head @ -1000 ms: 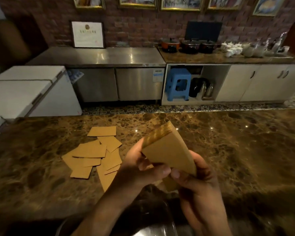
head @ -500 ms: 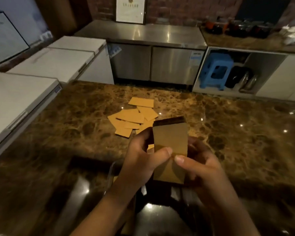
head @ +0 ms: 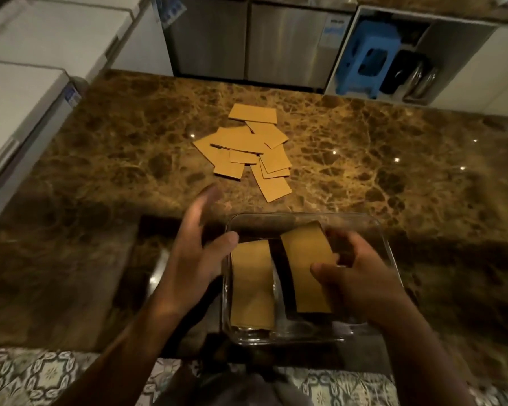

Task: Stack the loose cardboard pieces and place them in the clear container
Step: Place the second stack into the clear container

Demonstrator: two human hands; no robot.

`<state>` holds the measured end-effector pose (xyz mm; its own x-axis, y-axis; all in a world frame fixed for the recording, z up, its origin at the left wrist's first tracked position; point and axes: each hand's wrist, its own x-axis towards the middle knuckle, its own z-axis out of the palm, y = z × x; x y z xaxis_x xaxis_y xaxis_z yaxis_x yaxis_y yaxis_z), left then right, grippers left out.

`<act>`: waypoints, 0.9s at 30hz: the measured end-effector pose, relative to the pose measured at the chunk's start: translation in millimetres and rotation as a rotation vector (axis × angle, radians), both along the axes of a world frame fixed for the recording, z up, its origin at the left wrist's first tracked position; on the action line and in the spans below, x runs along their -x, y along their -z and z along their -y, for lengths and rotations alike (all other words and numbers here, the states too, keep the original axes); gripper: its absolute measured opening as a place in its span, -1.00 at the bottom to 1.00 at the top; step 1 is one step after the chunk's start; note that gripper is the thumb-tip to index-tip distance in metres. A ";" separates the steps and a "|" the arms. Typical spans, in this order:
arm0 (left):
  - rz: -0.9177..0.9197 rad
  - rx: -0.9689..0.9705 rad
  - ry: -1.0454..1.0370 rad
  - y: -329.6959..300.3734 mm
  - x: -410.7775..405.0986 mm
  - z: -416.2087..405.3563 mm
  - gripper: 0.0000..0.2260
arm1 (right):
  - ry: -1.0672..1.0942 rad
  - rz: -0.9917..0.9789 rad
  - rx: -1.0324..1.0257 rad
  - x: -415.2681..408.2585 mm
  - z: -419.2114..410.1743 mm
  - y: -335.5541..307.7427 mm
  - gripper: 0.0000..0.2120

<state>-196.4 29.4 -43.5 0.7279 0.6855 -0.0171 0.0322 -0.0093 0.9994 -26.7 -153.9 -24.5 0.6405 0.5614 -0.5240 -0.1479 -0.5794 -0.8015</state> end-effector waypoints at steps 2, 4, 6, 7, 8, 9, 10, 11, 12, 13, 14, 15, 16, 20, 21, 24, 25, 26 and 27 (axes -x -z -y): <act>-0.024 0.131 0.015 5.7 5.0 4.4 -0.35 | 0.010 0.003 0.085 9.6 -4.8 8.6 -0.47; -0.013 0.257 0.049 12.0 7.8 10.0 -0.30 | 0.000 0.020 0.159 17.3 -9.3 15.0 -0.47; -0.010 0.347 0.077 15.3 8.3 15.2 -0.23 | -0.005 0.034 0.199 21.6 -12.2 16.2 -0.47; -0.008 0.368 0.094 15.9 7.7 17.1 -0.21 | -0.013 0.047 0.210 22.7 -13.5 16.1 -0.47; -0.003 0.371 0.112 16.5 6.8 18.0 -0.21 | -0.023 0.066 0.220 23.5 -14.8 15.7 -0.49; 0.005 0.367 0.129 17.4 5.9 19.0 -0.22 | -0.037 0.094 0.238 25.2 -15.9 15.3 -0.53; 0.011 0.362 0.139 18.5 5.3 19.7 -0.23 | -0.065 0.129 0.262 26.9 -17.7 15.3 -0.59; 0.017 0.361 0.141 20.5 4.9 19.9 -0.25 | -0.102 0.161 0.289 28.6 -19.3 15.7 -0.65; 0.024 0.361 0.139 22.5 4.4 19.9 -0.30 | -0.138 0.177 0.308 30.4 -21.4 16.5 -0.72; 0.037 0.364 0.141 24.0 3.3 19.7 -0.37 | -0.157 0.169 0.318 32.8 -23.3 16.4 -0.81; 0.048 0.364 0.145 24.9 1.9 19.0 -0.42 | -0.163 0.142 0.316 34.7 -24.7 16.3 -0.89; 0.056 0.370 0.141 24.7 1.7 18.9 -0.47 | -0.170 0.114 0.309 35.9 -25.8 15.7 -0.91; 0.060 0.375 0.135 24.6 3.3 19.5 -0.49 | -0.176 0.096 0.301 36.4 -26.5 15.3 -0.90; 0.064 0.399 0.097 24.8 4.0 20.1 -0.34 | -0.213 0.106 0.285 37.8 -26.9 5.9 -0.82; 0.043 0.397 0.082 24.6 2.0 19.8 -0.31 | -0.225 0.108 0.288 38.9 -25.9 4.1 -0.80; -0.052 0.453 -0.019 22.6 -6.8 7.8 -0.40 | -0.265 0.136 0.277 33.7 -24.2 -4.3 -0.80; -0.061 0.488 -0.045 20.5 -7.0 4.0 -0.42 | -0.276 0.166 0.260 29.3 -23.6 -9.5 -0.82; -0.065 0.510 -0.059 16.4 -6.8 0.7 -0.46 | -0.278 0.197 0.232 23.3 -23.5 -16.7 -0.84; -0.074 0.501 -0.089 11.2 -8.4 -4.0 -0.54 | -0.271 0.221 0.192 14.7 -25.0 -24.8 -0.82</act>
